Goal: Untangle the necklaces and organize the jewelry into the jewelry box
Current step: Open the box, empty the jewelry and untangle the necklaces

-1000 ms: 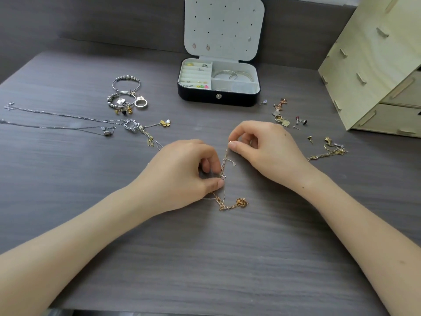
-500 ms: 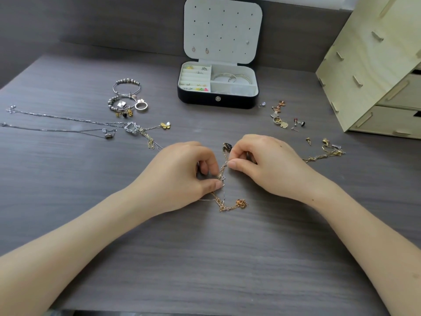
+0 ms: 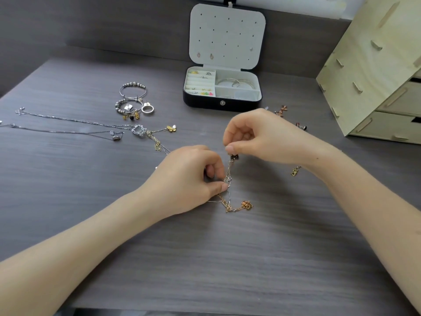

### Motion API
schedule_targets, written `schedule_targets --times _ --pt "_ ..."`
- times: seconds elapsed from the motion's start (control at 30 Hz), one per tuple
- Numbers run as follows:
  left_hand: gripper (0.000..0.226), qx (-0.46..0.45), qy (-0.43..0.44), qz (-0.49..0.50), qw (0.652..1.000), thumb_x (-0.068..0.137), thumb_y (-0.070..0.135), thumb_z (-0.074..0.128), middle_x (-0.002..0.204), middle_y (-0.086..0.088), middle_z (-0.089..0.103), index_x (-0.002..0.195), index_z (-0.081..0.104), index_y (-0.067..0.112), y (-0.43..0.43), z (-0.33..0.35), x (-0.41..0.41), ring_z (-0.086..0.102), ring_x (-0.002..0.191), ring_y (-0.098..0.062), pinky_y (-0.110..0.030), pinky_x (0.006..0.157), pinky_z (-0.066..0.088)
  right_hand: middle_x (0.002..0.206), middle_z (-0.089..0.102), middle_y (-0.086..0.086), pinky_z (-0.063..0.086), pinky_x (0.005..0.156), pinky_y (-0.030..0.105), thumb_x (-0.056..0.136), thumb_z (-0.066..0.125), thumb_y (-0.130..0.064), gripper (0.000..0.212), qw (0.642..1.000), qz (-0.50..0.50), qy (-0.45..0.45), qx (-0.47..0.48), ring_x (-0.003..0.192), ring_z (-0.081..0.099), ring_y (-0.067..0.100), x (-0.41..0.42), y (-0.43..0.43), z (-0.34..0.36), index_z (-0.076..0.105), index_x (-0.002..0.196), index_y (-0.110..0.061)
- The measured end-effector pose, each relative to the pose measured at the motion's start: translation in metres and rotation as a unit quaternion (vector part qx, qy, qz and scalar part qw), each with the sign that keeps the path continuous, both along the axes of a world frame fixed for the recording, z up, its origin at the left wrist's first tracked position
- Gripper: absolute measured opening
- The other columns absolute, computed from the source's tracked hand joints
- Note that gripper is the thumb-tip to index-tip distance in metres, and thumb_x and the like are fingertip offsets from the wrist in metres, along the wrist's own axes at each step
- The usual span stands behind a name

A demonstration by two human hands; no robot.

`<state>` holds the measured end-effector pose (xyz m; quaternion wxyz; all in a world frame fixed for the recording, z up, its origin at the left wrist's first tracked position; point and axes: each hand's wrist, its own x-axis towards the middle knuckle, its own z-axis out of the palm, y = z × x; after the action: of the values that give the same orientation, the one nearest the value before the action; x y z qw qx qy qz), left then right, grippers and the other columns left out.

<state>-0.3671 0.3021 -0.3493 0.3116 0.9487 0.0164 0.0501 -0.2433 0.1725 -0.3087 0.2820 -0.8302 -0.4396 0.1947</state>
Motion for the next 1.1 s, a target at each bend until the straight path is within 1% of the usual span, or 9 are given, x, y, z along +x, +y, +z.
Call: schedule_targets --times 0.13,0.27,0.43,0.6,0.73,0.8,0.87,1.0,1.1 --pt "0.012 0.003 0.001 -0.003 1.0 0.072 0.03 0.075 0.075 0.011 0.056 0.073 0.064 0.027 0.0 0.0 -0.001 0.048 0.067 -0.001 -0.015 0.062 0.035 0.072 0.063 -0.01 0.039 0.057 0.006 0.082 0.071 -0.017 0.008 0.998 0.019 -0.031 -0.048 0.055 0.052 -0.007 0.004 0.015 -0.008 0.064 0.085 -0.02" --pt "0.012 0.002 0.008 -0.006 1.0 0.072 0.031 0.075 0.076 0.012 0.055 0.074 0.064 0.028 0.002 0.001 -0.001 0.048 0.068 0.0 -0.012 0.061 0.034 0.075 0.06 -0.013 0.032 0.055 0.006 0.082 0.07 -0.025 0.008 0.994 -0.006 -0.091 -0.063 0.059 0.048 -0.011 0.01 0.008 -0.013 0.062 0.084 -0.027" --pt "0.012 -0.001 0.018 -0.003 1.0 0.071 0.029 0.076 0.075 0.012 0.055 0.074 0.064 0.03 0.005 0.002 0.0 0.049 0.071 0.002 -0.01 0.06 0.033 0.072 0.063 -0.009 0.034 0.053 0.008 0.081 0.071 -0.026 0.005 0.995 -0.016 -0.065 -0.073 0.056 0.048 -0.005 0.013 -0.01 -0.016 0.066 0.082 -0.025" --pt "0.014 -0.02 0.027 -0.004 0.999 0.073 0.021 0.074 0.074 0.011 0.057 0.072 0.063 0.03 0.007 0.003 0.0 0.05 0.068 -0.003 -0.019 0.064 0.04 0.075 0.061 -0.011 0.039 0.06 0.015 0.082 0.069 -0.018 0.008 0.996 -0.039 -0.064 -0.046 0.061 0.047 0.003 0.012 -0.024 -0.017 0.065 0.084 -0.025" --pt "0.015 -0.009 0.014 0.0 1.0 0.073 0.018 0.07 0.073 0.01 0.058 0.07 0.062 0.03 0.006 0.003 0.001 0.05 0.069 -0.003 -0.017 0.063 0.039 0.079 0.059 -0.009 0.042 0.072 0.03 0.082 0.066 -0.02 0.008 0.989 -0.026 -0.133 0.055 0.073 0.05 0.012 -0.005 -0.031 -0.022 0.068 0.084 -0.028" --pt "0.012 0.006 -0.002 0.012 1.0 0.074 0.024 0.071 0.071 0.01 0.057 0.068 0.062 0.028 0.005 0.003 0.002 0.049 0.068 0.0 -0.017 0.061 0.038 0.078 0.057 -0.008 0.041 0.07 0.031 0.08 0.061 -0.025 0.014 0.984 0.011 -0.159 0.079 0.072 0.049 0.014 -0.016 -0.038 -0.025 0.072 0.086 -0.031" --pt "0.012 0.025 -0.019 0.022 0.999 0.074 0.028 0.071 0.069 0.011 0.055 0.067 0.062 0.026 0.002 0.002 0.003 0.048 0.067 0.001 -0.017 0.059 0.035 0.078 0.055 -0.006 0.04 0.064 0.032 0.083 0.054 -0.025 0.025 0.976 0.058 -0.196 0.072 0.07 0.046 0.015 -0.023 -0.045 -0.03 0.073 0.095 -0.034" --pt "0.013 0.041 -0.026 0.021 0.999 0.072 0.024 0.073 0.067 0.012 0.052 0.069 0.06 0.027 -0.005 0.001 0.008 0.047 0.067 0.005 -0.01 0.058 0.032 0.077 0.055 -0.002 0.043 0.05 0.038 0.084 0.037 -0.022 0.043 0.964 0.093 -0.246 0.049 0.065 0.04 0.016 -0.024 -0.055 -0.039 0.07 0.107 -0.037" --pt "0.016 0.027 -0.019 0.022 0.999 0.072 0.021 0.073 0.068 0.011 0.053 0.068 0.06 0.029 -0.005 0.001 0.011 0.047 0.068 0.006 -0.01 0.056 0.03 0.077 0.054 -0.001 0.038 0.047 0.032 0.082 0.036 -0.018 0.047 0.953 0.101 -0.286 0.03 0.064 0.04 0.018 -0.021 -0.059 -0.041 0.069 0.109 -0.037"
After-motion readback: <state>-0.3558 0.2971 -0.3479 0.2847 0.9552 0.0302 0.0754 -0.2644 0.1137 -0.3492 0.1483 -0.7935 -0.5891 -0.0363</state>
